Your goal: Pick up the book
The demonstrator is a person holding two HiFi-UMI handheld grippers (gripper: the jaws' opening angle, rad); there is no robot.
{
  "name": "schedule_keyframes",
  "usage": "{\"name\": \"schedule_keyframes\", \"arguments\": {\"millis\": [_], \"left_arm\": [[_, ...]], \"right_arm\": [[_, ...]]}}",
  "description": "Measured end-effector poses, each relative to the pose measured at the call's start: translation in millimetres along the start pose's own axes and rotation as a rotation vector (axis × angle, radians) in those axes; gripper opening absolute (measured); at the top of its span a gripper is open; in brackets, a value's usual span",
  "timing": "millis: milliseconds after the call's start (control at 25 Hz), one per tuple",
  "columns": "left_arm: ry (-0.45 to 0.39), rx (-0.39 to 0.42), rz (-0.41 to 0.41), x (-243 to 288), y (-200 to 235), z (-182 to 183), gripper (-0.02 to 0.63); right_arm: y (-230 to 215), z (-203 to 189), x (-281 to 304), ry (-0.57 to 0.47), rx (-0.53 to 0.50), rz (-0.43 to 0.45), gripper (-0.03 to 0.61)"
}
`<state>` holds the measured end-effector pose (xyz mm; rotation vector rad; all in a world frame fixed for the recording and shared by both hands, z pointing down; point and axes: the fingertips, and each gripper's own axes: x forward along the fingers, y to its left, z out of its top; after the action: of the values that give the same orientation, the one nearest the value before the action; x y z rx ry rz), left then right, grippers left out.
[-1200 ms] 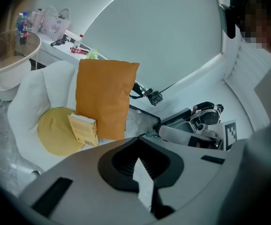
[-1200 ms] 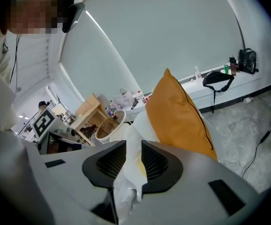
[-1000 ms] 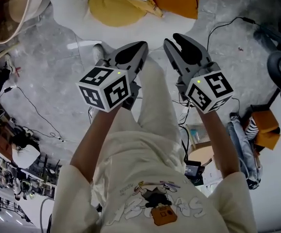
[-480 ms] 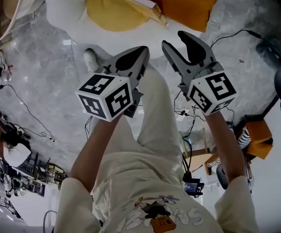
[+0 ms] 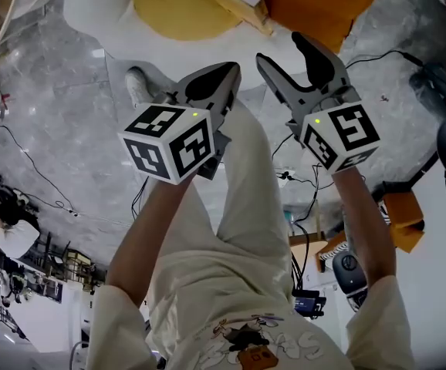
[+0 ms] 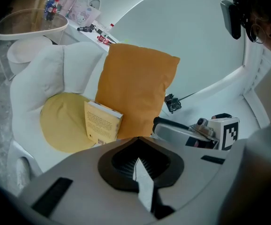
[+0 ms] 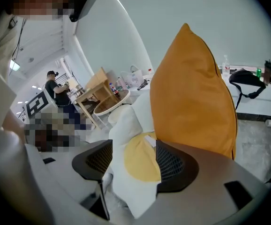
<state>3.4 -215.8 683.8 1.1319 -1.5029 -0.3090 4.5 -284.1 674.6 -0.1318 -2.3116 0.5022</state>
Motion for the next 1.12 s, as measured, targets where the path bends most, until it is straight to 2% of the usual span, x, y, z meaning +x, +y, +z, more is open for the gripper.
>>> {"name": "schedule_keyframes", "arguments": {"millis": [240,480,760,1120], "left_arm": [[-0.015,-0.028,0.018,14,23,-1,0.006],[-0.014,-0.046,0.031,28,39,-10,0.006],[-0.015,-0.064,0.025,35,46,-12,0.006],[-0.024,-0.079,0.035,58,53,-22,0.006]], "right_arm": [[-14,-7,27,0.014,-0.066,0.006,0.297],[-39,-17,46,0.018,-0.083,-0.019,0.322],[-43,-22,62,0.049,-0.103,0.004,0.325],[-69,-40,82,0.069,-0.113,0.007,0.325]]}}
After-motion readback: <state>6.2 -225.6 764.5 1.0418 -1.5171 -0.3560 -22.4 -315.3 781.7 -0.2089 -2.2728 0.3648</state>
